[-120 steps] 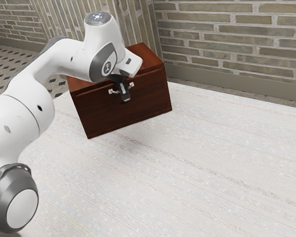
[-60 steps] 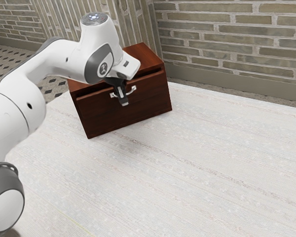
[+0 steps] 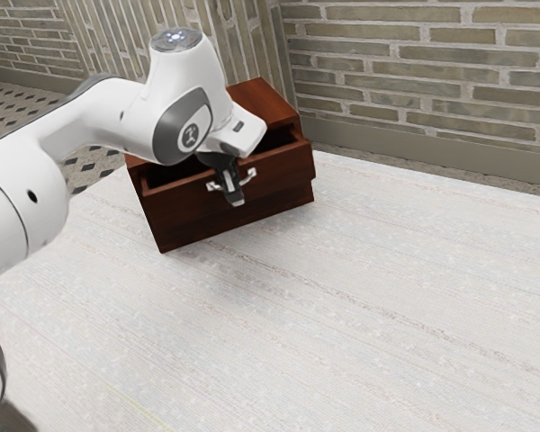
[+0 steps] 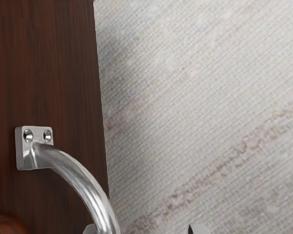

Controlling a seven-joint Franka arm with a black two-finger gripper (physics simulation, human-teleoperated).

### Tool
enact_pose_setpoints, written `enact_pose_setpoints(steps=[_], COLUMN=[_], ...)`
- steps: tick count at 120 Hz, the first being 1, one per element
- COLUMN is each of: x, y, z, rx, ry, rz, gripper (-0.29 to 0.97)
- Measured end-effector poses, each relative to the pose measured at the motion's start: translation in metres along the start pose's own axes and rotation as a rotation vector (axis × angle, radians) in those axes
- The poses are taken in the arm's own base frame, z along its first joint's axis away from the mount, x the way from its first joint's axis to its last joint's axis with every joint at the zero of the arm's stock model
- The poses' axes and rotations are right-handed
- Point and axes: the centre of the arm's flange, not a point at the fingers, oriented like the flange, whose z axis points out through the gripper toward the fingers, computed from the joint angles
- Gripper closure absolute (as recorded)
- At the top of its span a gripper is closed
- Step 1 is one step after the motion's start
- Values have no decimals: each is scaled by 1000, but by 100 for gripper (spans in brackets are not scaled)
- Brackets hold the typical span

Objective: Pull the drawer handle with one arm to open the drawer

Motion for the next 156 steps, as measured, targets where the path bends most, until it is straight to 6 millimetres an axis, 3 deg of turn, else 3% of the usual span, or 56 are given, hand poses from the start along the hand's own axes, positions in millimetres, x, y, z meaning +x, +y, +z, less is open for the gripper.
enact_pose_setpoints(steps=[53,123,130,136,142,156], x=[-1,0,0,0,-1,-5], y=[46,90,90,85,76,56], z=[-18,-40,-42,-50,-71,-167], rx=[-28,-45,-43,-32,-8,62], ry=[19,37,38,47,68,115], rz=[17,16,12,3,-10,-34], gripper=[53,55,50,40,32,18])
